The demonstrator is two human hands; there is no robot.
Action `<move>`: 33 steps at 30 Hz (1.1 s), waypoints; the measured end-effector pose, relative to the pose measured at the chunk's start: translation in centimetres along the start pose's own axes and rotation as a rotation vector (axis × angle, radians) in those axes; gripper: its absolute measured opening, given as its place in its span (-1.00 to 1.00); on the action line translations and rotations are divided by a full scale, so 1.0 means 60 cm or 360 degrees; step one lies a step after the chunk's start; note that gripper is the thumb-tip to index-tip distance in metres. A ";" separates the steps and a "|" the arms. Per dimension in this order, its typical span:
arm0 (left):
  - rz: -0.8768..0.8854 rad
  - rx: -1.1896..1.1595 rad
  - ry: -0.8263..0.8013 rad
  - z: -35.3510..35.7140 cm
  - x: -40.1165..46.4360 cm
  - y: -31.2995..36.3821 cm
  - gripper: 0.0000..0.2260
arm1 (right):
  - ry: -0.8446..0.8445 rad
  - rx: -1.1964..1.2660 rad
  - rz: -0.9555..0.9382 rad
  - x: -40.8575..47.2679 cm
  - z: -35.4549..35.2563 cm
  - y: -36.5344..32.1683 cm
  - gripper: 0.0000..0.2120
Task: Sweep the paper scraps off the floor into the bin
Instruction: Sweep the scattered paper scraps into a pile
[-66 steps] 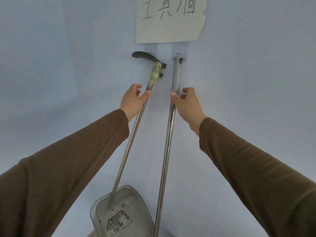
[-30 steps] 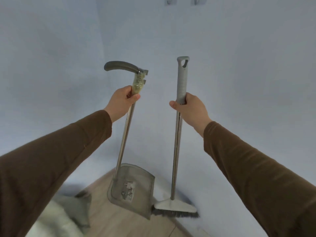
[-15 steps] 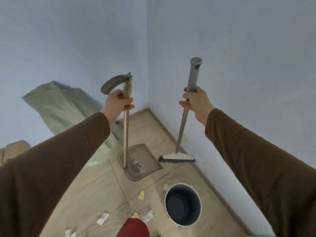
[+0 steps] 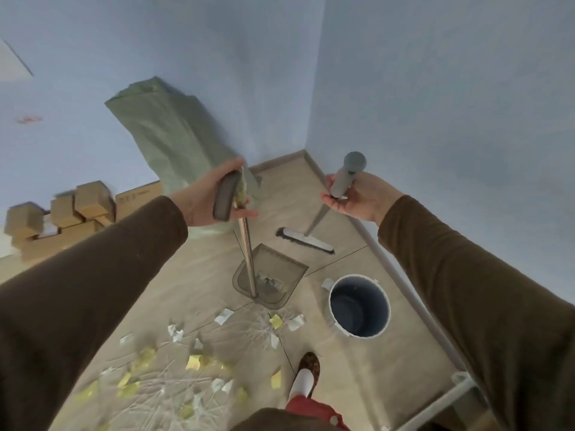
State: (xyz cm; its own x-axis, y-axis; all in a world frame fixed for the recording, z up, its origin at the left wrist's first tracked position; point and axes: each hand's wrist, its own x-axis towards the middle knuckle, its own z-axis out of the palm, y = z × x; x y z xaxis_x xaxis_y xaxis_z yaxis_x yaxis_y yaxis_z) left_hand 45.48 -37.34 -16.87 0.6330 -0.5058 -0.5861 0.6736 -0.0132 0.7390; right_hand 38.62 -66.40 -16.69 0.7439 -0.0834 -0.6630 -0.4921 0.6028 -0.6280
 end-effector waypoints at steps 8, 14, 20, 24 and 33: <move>-0.0105 0.0160 0.0243 -0.092 -0.160 -0.141 -0.86 | 0.0073 -0.0073 0.0539 -0.071 -0.010 0.285 -0.79; -0.0173 0.0521 0.0467 -0.140 -0.276 -0.222 -0.85 | 0.0229 -0.0688 0.0576 -0.118 0.025 0.445 -0.78; -0.0209 0.0477 0.0551 -0.175 -0.378 -0.299 -0.66 | 0.0101 -0.0656 0.0505 -0.208 0.023 0.556 -0.89; -0.0157 0.0274 0.0727 -0.185 -0.462 -0.367 -0.68 | -0.0117 -0.0603 0.0741 -0.251 0.018 0.587 -0.87; -0.0143 0.0031 0.0998 -0.171 -0.673 -0.552 -0.63 | -0.0061 -0.1360 0.0620 -0.366 -0.051 0.726 -0.87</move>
State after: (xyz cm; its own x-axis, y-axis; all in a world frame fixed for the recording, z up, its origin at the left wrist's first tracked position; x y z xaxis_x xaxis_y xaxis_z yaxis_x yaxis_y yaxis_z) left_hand 1.53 -7.64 -21.08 0.6817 0.0994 -0.7249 0.7310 -0.0507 0.6805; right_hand -0.52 -40.78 -30.75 0.4637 0.0372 -0.8852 -0.8634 -0.2052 -0.4609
